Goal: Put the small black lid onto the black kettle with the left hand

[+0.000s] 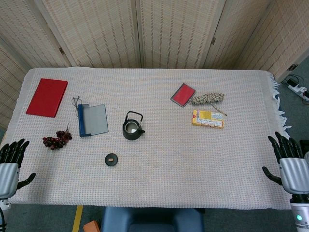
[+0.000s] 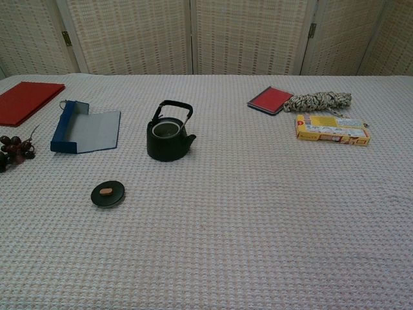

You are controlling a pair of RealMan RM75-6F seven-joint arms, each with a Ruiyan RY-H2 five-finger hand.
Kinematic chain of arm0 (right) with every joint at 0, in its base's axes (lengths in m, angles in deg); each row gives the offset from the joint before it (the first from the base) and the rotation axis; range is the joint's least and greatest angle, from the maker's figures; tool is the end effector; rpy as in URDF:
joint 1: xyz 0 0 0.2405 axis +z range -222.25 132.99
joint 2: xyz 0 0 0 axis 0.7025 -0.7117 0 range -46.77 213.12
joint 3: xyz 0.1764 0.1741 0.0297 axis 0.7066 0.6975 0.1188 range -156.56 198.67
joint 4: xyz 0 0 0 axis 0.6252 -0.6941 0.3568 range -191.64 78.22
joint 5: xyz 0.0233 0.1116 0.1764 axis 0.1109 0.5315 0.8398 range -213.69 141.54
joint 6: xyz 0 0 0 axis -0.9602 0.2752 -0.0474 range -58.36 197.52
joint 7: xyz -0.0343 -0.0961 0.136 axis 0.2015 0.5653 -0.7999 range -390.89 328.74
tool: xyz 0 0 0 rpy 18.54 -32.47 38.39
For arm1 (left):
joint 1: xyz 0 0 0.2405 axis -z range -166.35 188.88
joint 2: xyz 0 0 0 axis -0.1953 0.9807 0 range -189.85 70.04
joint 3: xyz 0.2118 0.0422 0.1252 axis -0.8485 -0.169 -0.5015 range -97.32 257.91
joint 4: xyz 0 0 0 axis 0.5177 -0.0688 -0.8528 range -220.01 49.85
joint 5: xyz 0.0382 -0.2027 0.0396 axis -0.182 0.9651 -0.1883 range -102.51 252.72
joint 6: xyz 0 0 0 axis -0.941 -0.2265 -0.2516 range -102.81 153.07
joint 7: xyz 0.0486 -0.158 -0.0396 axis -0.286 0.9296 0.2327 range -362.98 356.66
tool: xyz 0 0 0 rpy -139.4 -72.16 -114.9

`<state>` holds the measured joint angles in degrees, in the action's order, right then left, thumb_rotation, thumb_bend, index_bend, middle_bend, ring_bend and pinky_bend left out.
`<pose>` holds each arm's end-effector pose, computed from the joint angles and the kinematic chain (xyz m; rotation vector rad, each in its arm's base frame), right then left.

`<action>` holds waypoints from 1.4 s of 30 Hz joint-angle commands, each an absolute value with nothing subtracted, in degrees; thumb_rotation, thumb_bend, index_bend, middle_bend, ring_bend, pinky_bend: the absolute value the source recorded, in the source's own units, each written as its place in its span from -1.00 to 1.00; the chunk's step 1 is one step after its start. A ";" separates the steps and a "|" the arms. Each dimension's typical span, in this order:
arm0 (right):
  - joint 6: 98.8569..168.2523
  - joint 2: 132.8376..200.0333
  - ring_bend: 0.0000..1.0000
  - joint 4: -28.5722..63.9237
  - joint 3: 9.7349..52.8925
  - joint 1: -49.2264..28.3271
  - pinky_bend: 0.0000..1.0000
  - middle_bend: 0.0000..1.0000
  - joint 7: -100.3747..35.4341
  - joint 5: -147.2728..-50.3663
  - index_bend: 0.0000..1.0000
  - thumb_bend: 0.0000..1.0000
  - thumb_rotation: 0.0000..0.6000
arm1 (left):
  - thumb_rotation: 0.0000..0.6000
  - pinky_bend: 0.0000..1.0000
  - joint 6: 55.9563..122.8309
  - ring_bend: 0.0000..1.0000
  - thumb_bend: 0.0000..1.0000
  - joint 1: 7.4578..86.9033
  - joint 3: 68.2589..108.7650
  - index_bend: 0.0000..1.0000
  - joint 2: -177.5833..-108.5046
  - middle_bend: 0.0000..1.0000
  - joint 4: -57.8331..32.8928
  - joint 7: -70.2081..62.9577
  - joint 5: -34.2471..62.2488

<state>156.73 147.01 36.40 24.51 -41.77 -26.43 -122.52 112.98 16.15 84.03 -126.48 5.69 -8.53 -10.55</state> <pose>-0.3052 -0.1979 0.1632 1.3702 -0.8320 0.8594 -0.3029 0.2098 0.1554 -1.3661 -0.8010 -0.8839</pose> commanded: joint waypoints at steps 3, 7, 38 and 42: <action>156.01 146.97 -0.88 36.66 24.37 -41.54 -1.00 -1.00 -26.01 -122.45 -1.00 -0.48 1.00 | 1.00 -1.00 112.37 -0.98 -0.71 16.33 83.76 -1.00 -126.37 -1.00 5.86 -8.50 -10.57; 156.17 146.74 -0.88 36.89 24.47 -41.53 -1.00 -1.00 -26.10 -122.61 -1.00 -0.48 1.00 | 1.00 -1.00 112.67 -0.97 -0.71 16.37 83.73 -1.00 -126.34 -1.00 5.91 -8.23 -11.11; 157.31 144.90 -0.88 38.12 24.93 -41.96 -1.00 -1.00 -26.52 -123.11 -1.00 -0.48 1.00 | 1.00 0.77 90.29 0.70 -0.70 35.33 83.82 -0.44 -129.44 0.66 6.49 -12.29 -19.21; 157.11 144.93 -0.88 37.98 24.98 -41.87 -1.00 -1.00 -26.68 -123.00 -1.00 -0.48 1.00 | 1.00 0.77 86.96 0.69 -0.70 37.62 83.74 -0.43 -131.84 0.66 5.69 -13.90 -18.21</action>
<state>157.11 144.92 37.98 24.98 -41.87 -26.69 -123.00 88.01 36.68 83.81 -130.86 6.08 -13.10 -18.71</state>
